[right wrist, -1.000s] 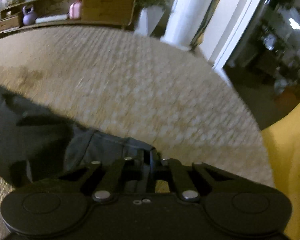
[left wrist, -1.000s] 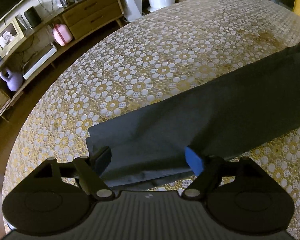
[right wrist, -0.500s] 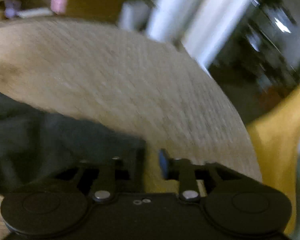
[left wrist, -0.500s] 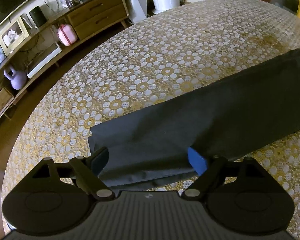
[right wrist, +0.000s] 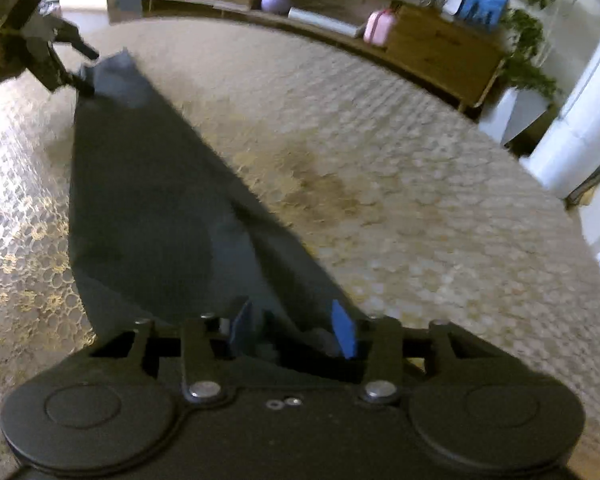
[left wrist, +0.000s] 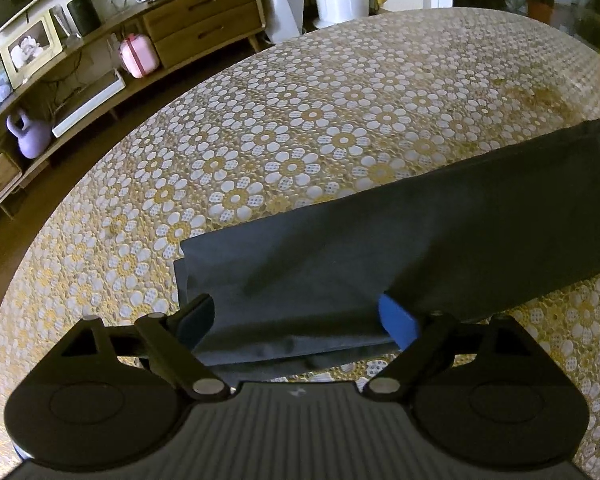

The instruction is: Fold clothes

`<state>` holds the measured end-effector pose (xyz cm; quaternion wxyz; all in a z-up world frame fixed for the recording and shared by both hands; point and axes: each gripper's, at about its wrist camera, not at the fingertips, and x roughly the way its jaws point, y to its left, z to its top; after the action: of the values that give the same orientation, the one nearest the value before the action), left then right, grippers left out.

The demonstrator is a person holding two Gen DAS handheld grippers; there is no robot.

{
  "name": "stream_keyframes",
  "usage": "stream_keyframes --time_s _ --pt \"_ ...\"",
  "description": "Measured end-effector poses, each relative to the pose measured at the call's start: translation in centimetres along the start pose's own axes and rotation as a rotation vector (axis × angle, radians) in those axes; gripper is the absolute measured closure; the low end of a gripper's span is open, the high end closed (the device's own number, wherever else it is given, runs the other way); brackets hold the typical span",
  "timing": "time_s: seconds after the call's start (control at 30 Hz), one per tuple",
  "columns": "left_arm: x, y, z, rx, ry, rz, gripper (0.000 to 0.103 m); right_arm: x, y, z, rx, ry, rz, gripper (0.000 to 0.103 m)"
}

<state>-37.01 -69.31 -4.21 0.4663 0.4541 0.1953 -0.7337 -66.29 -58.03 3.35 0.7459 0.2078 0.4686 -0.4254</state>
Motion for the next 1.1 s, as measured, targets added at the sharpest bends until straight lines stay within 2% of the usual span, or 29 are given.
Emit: stream_keyframes --time_s 0.07,0.17,0.43,0.6,0.7,0.83,0.93,1.03,1.1 --pt "0.0 0.1 0.0 -0.009 0.0 -0.003 0.012 0.9 0.9 -0.1 -0.002 0.024 0.02 0.0" --pt "0.1 0.2 -0.1 -0.012 -0.003 0.001 0.009 0.2 1.4 -0.2 -0.001 0.008 0.006 0.0" --pt "0.1 0.0 -0.1 -0.001 -0.005 0.016 0.009 -1.3 -0.3 2.9 0.027 -0.097 -0.093 0.0" --pt "0.1 -0.2 0.1 0.006 0.0 0.027 0.009 2.9 -0.7 3.2 0.045 0.003 -0.114 0.0" --pt "0.2 -0.1 0.3 0.009 0.007 0.031 0.007 2.9 -0.7 2.4 0.066 0.0 -0.117 0.0" --pt "-0.2 -0.6 0.2 0.063 0.012 0.053 0.007 -0.4 -2.0 0.5 0.128 -0.043 -0.152 0.0" --pt "-0.9 -0.9 -0.2 0.082 0.0 0.064 0.007 -3.5 -2.3 -1.9 0.123 -0.051 -0.189 0.0" --pt "-3.0 -2.1 -0.3 0.07 -0.049 -0.075 0.007 -5.4 -1.9 -5.2 0.127 -0.032 -0.262 0.0" --pt "-4.8 -4.2 0.0 0.084 -0.095 -0.213 0.007 -6.5 -2.1 -7.9 0.174 -0.031 -0.285 0.0"
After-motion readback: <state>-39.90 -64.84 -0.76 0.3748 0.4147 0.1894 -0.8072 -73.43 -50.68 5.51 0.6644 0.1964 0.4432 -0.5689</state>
